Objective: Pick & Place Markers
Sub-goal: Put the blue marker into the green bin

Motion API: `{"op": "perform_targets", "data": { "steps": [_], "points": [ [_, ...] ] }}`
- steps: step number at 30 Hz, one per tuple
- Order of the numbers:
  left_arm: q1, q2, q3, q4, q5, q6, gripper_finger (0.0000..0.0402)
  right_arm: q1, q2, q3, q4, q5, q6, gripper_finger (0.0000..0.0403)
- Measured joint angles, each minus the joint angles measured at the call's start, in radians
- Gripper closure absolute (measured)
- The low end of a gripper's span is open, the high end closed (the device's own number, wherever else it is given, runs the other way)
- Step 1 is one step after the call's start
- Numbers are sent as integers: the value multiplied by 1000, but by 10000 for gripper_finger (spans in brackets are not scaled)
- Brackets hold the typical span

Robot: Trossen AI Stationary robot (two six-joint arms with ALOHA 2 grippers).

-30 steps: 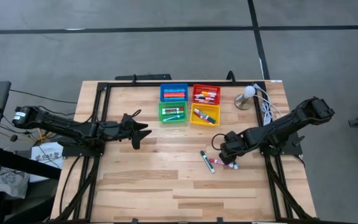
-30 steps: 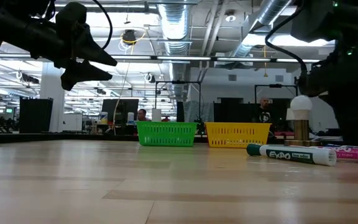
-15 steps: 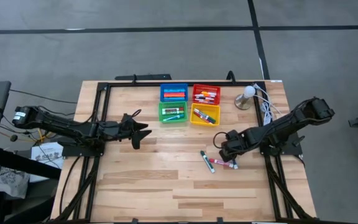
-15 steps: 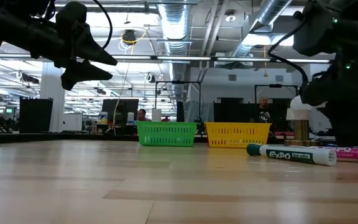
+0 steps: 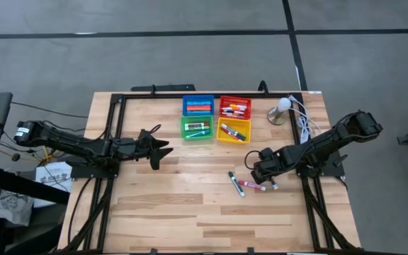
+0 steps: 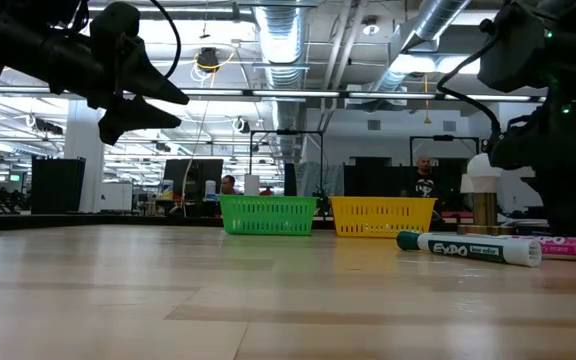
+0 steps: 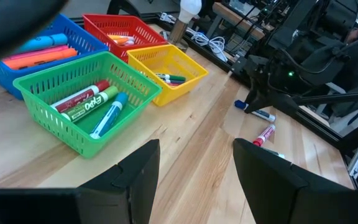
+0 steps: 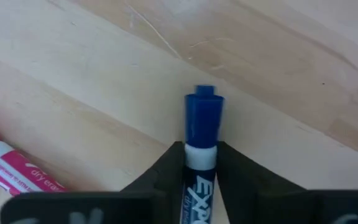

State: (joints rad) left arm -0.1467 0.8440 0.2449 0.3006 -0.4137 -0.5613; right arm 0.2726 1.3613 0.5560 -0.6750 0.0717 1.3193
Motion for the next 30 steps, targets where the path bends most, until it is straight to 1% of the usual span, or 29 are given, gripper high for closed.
{"op": "perform_targets", "data": {
  "steps": [3,5,11,18,24,30],
  "points": [
    [0,0,0,0,0,0,198,0,0,0,-3,4,-1,346],
    [0,0,0,0,0,0,198,0,0,1,-3,6,-2,353],
    [0,0,0,7,0,0,198,0,-2,10,-5,7,-2,342],
    [0,0,0,15,0,0,198,-1,0,46,29,30,-17,349],
    [0,0,0,29,0,-5,198,-1,0,121,58,65,-47,349],
    [0,0,0,88,0,-5,198,-33,-1,231,73,125,-146,350]
  ]
}}
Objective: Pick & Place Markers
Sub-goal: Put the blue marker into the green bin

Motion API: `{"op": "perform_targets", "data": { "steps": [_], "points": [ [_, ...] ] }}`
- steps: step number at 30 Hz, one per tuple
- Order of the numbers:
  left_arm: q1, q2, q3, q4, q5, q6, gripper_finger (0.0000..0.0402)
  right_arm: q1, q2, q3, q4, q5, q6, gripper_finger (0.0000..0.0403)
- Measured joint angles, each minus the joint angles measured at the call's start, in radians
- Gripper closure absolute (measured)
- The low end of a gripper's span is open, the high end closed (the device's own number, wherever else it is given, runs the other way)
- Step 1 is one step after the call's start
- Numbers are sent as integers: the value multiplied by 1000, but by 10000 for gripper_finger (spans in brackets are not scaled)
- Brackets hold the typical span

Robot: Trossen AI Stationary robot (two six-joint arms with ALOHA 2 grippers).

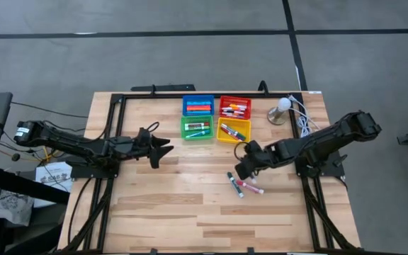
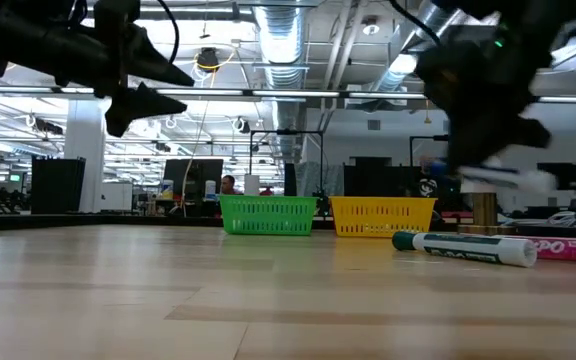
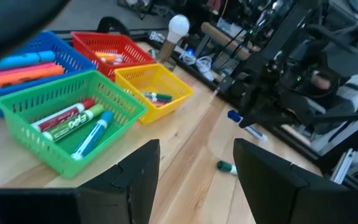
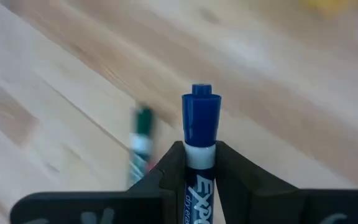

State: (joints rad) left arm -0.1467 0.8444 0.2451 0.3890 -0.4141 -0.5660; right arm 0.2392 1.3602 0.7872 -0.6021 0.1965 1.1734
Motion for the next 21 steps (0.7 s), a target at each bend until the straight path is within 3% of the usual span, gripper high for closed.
{"op": "perform_targets", "data": {
  "steps": [9,21],
  "points": [
    [0,0,0,95,0,-54,198,-112,-1,123,163,36,-278,350],
    [-1,0,0,196,173,-98,198,-279,2,137,750,-111,-501,350]
  ]
}}
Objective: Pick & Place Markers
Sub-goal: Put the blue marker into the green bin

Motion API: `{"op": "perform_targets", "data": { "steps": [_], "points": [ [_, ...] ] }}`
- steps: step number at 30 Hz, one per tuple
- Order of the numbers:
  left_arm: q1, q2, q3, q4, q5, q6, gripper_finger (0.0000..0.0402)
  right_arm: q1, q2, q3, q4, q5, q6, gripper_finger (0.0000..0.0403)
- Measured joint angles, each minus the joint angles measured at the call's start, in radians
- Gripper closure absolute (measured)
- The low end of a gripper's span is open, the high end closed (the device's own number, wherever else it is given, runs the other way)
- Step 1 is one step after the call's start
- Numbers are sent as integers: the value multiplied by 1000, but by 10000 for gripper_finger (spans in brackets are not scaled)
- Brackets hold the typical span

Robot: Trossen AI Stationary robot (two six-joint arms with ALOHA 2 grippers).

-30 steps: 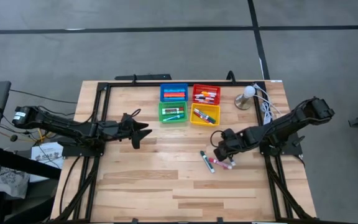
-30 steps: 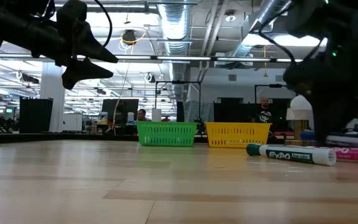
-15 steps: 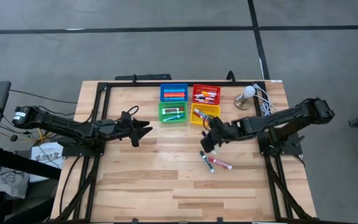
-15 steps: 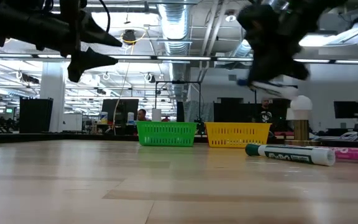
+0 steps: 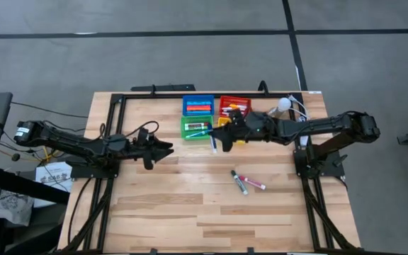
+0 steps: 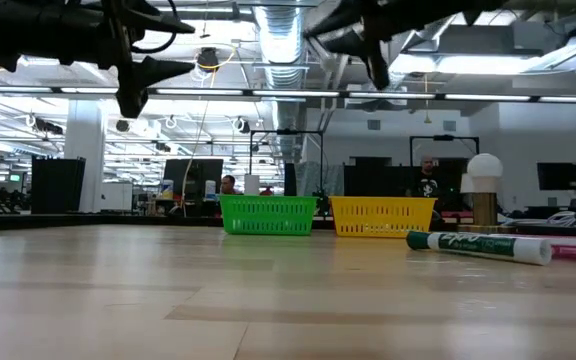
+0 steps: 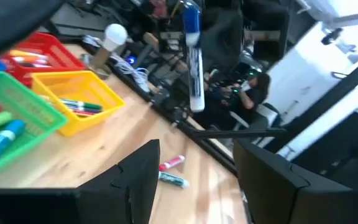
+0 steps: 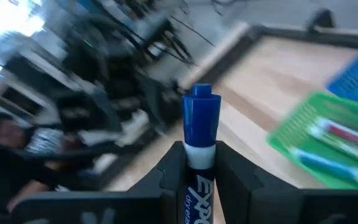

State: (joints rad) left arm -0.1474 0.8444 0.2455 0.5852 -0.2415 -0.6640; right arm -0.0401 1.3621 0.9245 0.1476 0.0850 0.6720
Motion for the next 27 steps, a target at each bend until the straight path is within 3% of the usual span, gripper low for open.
{"op": "perform_targets", "data": {
  "steps": [6,11,17,27],
  "points": [
    [1,16,0,81,-10,-11,198,-14,0,0,142,-35,-1,350],
    [2,107,18,223,-35,-22,198,-14,1,0,211,-34,-20,350],
    [19,284,161,252,-34,-6,198,-14,1,0,256,-34,-27,350],
    [99,462,372,257,94,-7,198,-14,1,0,258,-36,-29,350]
  ]
}}
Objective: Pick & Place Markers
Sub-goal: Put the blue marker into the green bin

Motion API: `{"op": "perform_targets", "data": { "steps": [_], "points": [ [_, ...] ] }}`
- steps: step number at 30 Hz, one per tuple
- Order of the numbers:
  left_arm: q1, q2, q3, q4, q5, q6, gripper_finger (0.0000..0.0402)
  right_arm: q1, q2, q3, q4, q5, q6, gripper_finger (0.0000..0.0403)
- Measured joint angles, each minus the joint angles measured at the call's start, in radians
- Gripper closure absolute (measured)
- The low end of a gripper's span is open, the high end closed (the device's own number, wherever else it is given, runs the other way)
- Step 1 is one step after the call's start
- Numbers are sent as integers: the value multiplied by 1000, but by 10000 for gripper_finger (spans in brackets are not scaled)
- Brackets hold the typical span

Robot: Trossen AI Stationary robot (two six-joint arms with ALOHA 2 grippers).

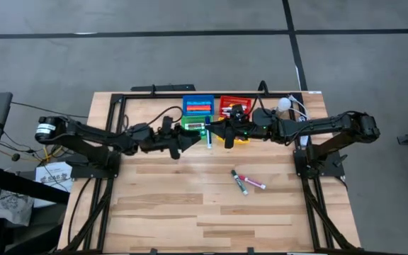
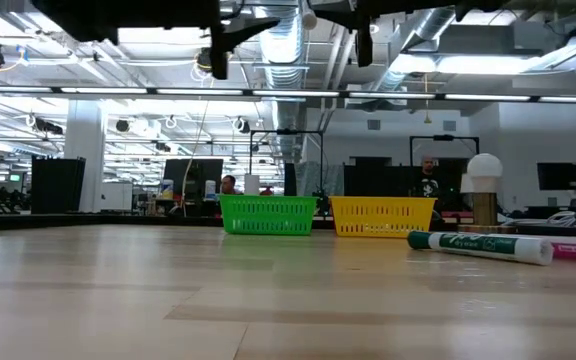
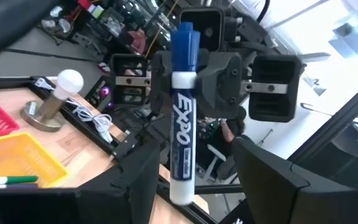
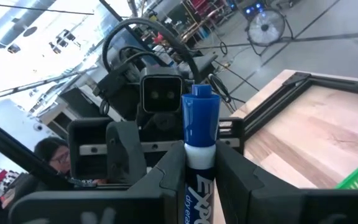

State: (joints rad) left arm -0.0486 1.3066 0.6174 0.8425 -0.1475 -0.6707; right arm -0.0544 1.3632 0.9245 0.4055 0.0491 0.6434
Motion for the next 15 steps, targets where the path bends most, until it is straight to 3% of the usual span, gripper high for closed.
{"op": "perform_targets", "data": {
  "steps": [15],
  "points": [
    [6,170,129,-4,26,0,198,0,0,0,0,-50,-15,350]
  ]
}}
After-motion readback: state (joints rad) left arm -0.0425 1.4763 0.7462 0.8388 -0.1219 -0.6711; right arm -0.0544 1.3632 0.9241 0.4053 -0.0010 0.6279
